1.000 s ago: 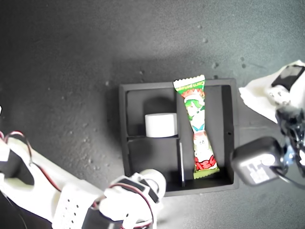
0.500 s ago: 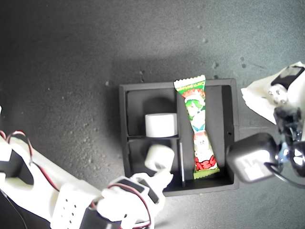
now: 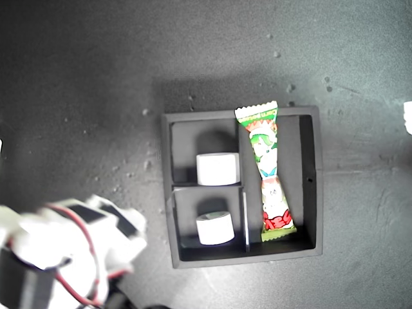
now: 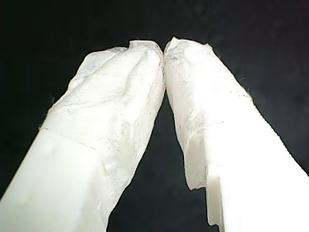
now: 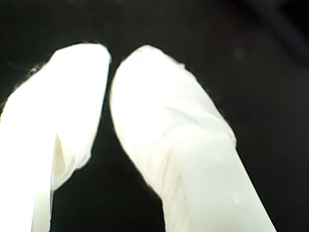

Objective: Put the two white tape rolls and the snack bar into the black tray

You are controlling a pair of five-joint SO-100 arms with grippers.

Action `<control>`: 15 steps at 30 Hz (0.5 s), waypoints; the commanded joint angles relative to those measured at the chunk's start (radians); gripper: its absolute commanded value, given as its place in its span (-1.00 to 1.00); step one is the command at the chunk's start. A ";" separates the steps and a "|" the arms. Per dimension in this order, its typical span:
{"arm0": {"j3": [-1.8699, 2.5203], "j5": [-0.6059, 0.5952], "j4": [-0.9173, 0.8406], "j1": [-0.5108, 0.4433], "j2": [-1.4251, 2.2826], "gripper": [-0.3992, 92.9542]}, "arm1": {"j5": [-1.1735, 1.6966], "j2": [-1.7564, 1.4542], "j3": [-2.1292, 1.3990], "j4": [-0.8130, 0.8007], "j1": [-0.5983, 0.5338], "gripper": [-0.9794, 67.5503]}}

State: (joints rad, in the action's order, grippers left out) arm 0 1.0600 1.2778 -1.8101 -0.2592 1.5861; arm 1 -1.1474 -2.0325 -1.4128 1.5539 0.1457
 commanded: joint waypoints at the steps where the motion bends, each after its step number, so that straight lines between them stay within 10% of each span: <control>1: 0.244 0.026 0.081 0.028 0.247 -0.99 | -0.075 -0.255 -0.354 -0.156 0.017 -0.98; 15: 1.319 0.049 0.565 0.109 1.046 -0.99 | -0.227 -0.960 -1.273 -0.359 0.023 -0.99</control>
State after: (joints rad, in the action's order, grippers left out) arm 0 2.1967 1.3039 -1.3315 -0.1595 2.4620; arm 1 -1.3545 -2.8593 -2.5740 1.2195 0.1718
